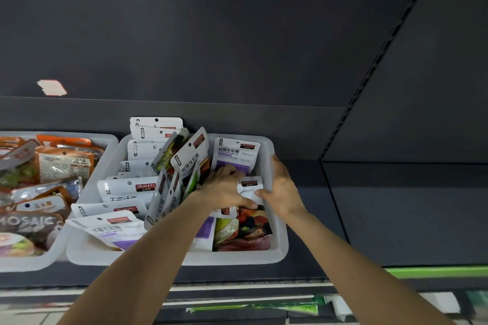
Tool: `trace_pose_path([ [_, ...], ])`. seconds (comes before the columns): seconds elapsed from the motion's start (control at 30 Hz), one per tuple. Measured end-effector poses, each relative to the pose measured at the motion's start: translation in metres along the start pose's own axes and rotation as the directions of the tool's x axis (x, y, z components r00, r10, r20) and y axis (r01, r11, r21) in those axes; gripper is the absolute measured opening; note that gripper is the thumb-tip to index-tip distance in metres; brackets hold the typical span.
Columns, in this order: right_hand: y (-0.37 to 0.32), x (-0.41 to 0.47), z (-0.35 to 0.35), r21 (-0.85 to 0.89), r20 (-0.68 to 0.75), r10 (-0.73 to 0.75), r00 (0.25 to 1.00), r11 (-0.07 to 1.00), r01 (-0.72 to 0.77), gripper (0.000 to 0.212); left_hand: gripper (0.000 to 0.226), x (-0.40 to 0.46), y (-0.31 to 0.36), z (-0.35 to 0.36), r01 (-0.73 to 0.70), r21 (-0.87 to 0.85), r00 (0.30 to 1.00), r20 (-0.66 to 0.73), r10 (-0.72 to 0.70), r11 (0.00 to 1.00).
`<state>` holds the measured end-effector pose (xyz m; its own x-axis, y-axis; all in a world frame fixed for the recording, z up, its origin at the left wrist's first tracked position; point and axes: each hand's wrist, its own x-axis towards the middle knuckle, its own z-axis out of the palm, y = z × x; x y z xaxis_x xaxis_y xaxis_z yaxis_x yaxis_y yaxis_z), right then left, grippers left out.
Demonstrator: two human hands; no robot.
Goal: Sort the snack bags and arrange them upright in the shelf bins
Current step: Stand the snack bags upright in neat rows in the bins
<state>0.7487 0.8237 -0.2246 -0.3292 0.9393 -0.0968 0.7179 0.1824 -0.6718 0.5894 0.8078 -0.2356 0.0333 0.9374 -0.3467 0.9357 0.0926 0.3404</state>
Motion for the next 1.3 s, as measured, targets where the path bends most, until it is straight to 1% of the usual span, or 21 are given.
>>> trace_pose_path([
  [0.1,-0.001,0.001,0.0,-0.019,-0.004,0.004,1.0,1.0,-0.004,0.09,0.083,0.0,-0.001,0.001,0.006,0.01,1.0,-0.003,-0.006,1.0],
  [0.27,0.0,0.0,0.001,-0.018,-0.018,0.0,1.0,1.0,0.0,0.087,0.077,0.0,0.001,-0.003,-0.003,0.031,1.0,-0.006,0.003,1.0],
  [0.37,0.001,0.001,0.001,-0.007,-0.022,-0.002,1.0,1.0,0.002,0.087,0.076,-0.004,0.005,-0.009,-0.011,0.065,0.999,-0.051,0.014,0.998],
  [0.53,0.003,-0.003,-0.009,0.091,0.003,-0.046,0.999,0.995,0.045,0.082,0.08,-0.018,0.011,-0.023,-0.033,0.081,0.986,-0.161,0.045,0.996],
  [0.6,0.002,-0.005,-0.013,0.02,0.033,-0.096,0.995,0.995,0.096,0.072,0.075,-0.027,0.013,-0.03,-0.064,0.056,0.974,-0.216,0.074,0.996],
  [0.67,-0.002,-0.007,-0.018,-0.041,0.083,-0.147,0.986,0.988,0.151,0.057,0.069,-0.038,0.015,-0.036,-0.1,0.028,0.96,-0.261,0.104,0.995],
  [0.73,-0.007,-0.006,-0.022,-0.007,0.151,-0.167,0.974,0.985,0.17,0.048,0.063,-0.048,0.014,-0.041,-0.121,0.042,0.956,-0.262,0.128,0.992],
  [0.8,-0.014,-0.007,-0.026,0.041,0.241,-0.157,0.958,0.988,0.152,0.04,0.059,-0.057,0.012,-0.045,-0.126,0.049,0.958,-0.253,0.134,0.991],
  [0.87,-0.017,-0.004,-0.027,-0.021,0.264,-0.161,0.951,0.985,0.172,0.03,0.056,-0.064,0.012,-0.048,-0.124,0.05,0.959,-0.251,0.132,0.991],
  [0.9,-0.019,-0.004,-0.027,-0.055,0.264,-0.152,0.953,0.984,0.172,0.027,0.055,-0.067,0.012,-0.049,-0.121,0.056,0.959,-0.252,0.131,0.991],
  [1.0,-0.022,-0.008,-0.026,-0.069,0.224,-0.131,0.966,0.986,0.15,0.02,0.046,-0.07,0.018,-0.049,-0.118,0.094,0.948,-0.287,0.141,0.989],
  [1.07,-0.026,-0.016,-0.021,-0.119,0.095,-0.194,0.976,0.972,0.204,0.015,0.037,-0.072,0.021,-0.05,-0.131,0.106,0.922,-0.352,0.16,0.986],
  [1.13,-0.028,-0.024,-0.016,-0.174,-0.075,-0.315,0.946,0.939,0.298,0.013,0.029,-0.074,0.021,-0.053,-0.15,0.119,0.886,-0.425,0.187,0.982],
  [1.17,-0.029,-0.026,-0.014,-0.187,-0.129,-0.366,0.922,0.922,0.34,0.013,0.028,-0.076,0.021,-0.056,-0.162,0.131,0.871,-0.447,0.204,0.978],
  [1.2,-0.029,-0.027,-0.013,-0.184,-0.142,-0.386,0.911,0.915,0.359,0.013,0.03,-0.077,0.019,-0.058,-0.168,0.155,0.871,-0.439,0.22,0.974],
  [1.23,-0.028,-0.026,-0.013,-0.163,-0.118,-0.378,0.918,0.92,0.357,0.016,0.037,-0.078,0.018,-0.06,-0.162,0.202,0.889,-0.396,0.232,0.966],
  [1.27,-0.028,-0.024,-0.016,-0.126,-0.058,-0.342,0.938,0.935,0.333,0.021,0.048,-0.078,0.016,-0.059,-0.147,0.262,0.916,-0.328,0.231,0.954],
  [1.3,-0.026,-0.021,-0.019,-0.083,0.034,-0.291,0.956,0.953,0.293,0.029,0.06,-0.078,0.015,-0.059,-0.131,0.309,0.939,-0.265,0.217,0.942],
])
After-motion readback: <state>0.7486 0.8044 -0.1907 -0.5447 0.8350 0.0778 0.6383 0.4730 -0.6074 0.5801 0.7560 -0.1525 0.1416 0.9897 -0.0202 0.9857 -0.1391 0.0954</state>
